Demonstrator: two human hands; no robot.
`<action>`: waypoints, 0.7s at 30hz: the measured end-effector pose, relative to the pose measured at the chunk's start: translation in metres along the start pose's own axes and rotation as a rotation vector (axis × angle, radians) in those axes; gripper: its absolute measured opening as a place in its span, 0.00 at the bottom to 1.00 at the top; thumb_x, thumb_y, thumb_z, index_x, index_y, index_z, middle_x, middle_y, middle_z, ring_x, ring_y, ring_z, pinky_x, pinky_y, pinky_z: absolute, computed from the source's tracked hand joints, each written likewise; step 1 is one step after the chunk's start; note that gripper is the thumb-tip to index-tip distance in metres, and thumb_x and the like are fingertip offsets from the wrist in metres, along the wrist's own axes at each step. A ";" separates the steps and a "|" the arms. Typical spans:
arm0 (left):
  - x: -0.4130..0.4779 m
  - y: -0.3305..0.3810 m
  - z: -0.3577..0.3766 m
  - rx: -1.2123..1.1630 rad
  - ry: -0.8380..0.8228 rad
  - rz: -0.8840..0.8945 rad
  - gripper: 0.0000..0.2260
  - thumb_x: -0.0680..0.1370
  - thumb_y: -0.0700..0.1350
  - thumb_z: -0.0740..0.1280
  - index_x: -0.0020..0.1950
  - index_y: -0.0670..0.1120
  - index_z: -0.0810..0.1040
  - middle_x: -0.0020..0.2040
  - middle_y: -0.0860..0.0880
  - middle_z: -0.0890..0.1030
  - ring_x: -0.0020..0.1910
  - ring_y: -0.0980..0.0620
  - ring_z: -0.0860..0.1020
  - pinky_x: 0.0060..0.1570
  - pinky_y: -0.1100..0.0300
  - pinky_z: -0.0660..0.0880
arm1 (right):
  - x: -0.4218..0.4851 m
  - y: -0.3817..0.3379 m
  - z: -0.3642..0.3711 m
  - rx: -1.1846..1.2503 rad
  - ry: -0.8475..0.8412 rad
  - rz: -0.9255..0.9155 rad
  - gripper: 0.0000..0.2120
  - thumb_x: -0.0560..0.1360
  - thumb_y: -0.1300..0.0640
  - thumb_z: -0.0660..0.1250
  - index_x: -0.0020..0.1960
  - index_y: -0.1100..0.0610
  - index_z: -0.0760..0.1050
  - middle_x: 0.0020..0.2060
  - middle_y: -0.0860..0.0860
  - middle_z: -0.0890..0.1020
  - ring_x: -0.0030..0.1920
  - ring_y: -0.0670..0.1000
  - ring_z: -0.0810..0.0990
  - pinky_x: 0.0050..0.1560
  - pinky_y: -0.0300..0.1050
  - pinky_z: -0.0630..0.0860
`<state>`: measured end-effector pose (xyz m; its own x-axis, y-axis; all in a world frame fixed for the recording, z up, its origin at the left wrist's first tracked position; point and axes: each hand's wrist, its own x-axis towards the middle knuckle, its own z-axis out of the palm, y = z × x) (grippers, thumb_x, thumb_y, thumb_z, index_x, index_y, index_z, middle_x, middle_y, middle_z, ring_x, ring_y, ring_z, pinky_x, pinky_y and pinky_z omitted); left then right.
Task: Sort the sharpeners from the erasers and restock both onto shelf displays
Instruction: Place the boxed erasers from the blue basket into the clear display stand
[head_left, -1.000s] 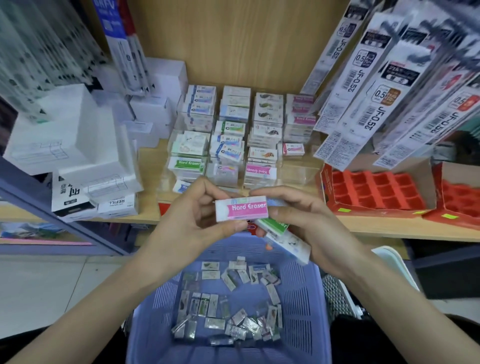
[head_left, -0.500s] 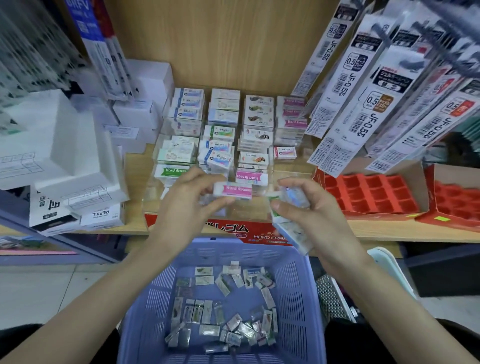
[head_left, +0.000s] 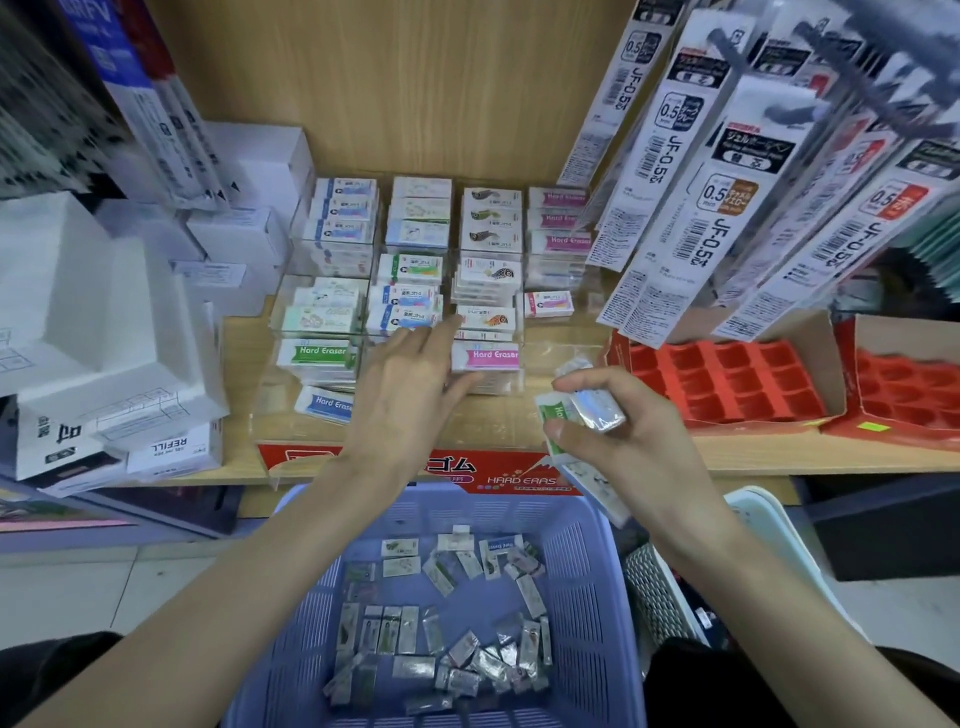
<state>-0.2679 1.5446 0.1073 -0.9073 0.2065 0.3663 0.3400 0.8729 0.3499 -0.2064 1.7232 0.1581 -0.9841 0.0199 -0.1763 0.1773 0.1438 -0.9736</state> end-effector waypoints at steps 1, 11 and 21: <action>0.000 0.002 0.000 -0.004 0.004 -0.011 0.24 0.71 0.47 0.73 0.64 0.39 0.74 0.41 0.44 0.81 0.43 0.44 0.79 0.49 0.47 0.77 | -0.001 0.000 0.000 0.015 -0.004 -0.010 0.11 0.71 0.68 0.71 0.49 0.56 0.76 0.56 0.44 0.78 0.41 0.37 0.79 0.39 0.28 0.73; -0.012 0.015 -0.037 -0.338 -0.121 0.006 0.19 0.72 0.47 0.73 0.60 0.49 0.73 0.49 0.53 0.74 0.46 0.55 0.75 0.48 0.60 0.71 | -0.001 -0.001 0.001 -0.087 -0.115 -0.192 0.21 0.70 0.61 0.73 0.55 0.39 0.74 0.59 0.42 0.76 0.55 0.50 0.78 0.57 0.57 0.76; -0.028 0.014 -0.052 -1.086 -0.488 -0.250 0.24 0.67 0.44 0.72 0.62 0.51 0.75 0.50 0.47 0.81 0.46 0.49 0.80 0.50 0.56 0.79 | 0.001 -0.002 0.006 0.021 -0.253 -0.115 0.24 0.63 0.55 0.76 0.56 0.44 0.72 0.55 0.48 0.78 0.44 0.49 0.82 0.44 0.45 0.79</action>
<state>-0.2247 1.5283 0.1468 -0.8956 0.4345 -0.0954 -0.0393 0.1362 0.9899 -0.2080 1.7172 0.1589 -0.9654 -0.2440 -0.0925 0.0671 0.1105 -0.9916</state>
